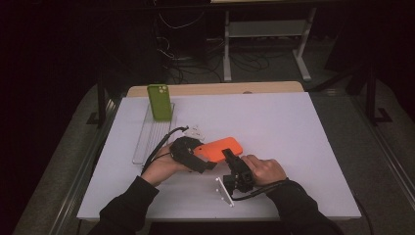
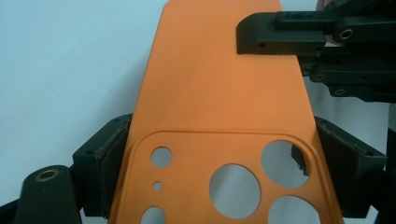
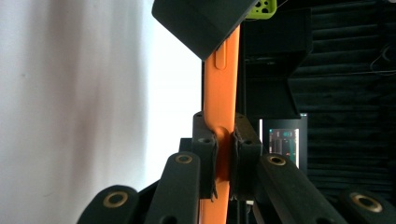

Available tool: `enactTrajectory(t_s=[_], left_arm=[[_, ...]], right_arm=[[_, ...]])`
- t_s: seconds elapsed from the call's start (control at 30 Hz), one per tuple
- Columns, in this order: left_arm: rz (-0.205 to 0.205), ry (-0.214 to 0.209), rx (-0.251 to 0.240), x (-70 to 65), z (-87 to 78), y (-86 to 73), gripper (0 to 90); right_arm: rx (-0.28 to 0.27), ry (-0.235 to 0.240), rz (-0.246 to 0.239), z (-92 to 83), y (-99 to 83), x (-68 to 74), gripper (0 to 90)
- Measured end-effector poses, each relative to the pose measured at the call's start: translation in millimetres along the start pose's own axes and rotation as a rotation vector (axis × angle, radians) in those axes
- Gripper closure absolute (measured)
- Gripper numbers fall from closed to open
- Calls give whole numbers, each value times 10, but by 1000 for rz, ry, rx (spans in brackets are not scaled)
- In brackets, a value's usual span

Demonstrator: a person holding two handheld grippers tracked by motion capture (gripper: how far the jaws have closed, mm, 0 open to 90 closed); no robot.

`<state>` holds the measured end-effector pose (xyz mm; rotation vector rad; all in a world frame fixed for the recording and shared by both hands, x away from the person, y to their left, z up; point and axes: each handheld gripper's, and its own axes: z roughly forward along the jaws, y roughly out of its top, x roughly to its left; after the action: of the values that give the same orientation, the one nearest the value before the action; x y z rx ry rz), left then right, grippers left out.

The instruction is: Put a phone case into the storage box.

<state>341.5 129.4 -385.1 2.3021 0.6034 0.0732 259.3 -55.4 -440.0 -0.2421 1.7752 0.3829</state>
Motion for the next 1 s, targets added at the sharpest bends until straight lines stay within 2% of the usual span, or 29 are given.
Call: enactTrajectory(t_s=[0.1, 0.17, 0.2, 0.27, 0.3, 0.37, 0.4, 0.57, 0.7, 0.83, 0.9, 0.93, 1.0], left_arm=[[-34, -17, -22, 4, 11, -4, 145], [-39, -33, -42, 28, 4, -11, 140], [-50, -39, -52, 28, 5, -17, 138], [-38, -23, -67, 18, 3, -23, 103], [-32, -26, -59, 32, -6, -22, 70], [-42, -35, -82, 22, -9, -26, 27], [-17, -30, -68, 39, -33, -23, 4], [-8, -38, -100, 37, -81, -24, 0], [-3, -40, -102, 60, -98, -33, 0], [-20, -42, -118, 64, -109, -39, 0], [-14, -39, -116, 73, -119, -38, 0], [-14, -35, -116, 76, -121, -39, 0], [-22, -30, -124, 80, -123, -38, 0]], right_arm=[[2, -4, 5, 4, -6, 3, 823], [-6, -27, 8, 3, -7, -11, 826], [2, -19, 2, -1, -8, -28, 828], [-1, -17, 25, 7, -4, -23, 832], [4, -21, 19, 6, -5, -23, 832], [1, -25, 27, 11, -8, -12, 832], [2, -20, 36, 12, -9, -17, 832], [11, -26, 54, 17, -30, -33, 829], [24, -13, 93, 24, -76, -71, 827], [44, 2, 175, 26, -131, -110, 825], [68, 40, 220, 30, -153, -107, 823], [72, 44, 216, 34, -168, -116, 823], [70, 73, 240, 40, -194, -145, 823]])
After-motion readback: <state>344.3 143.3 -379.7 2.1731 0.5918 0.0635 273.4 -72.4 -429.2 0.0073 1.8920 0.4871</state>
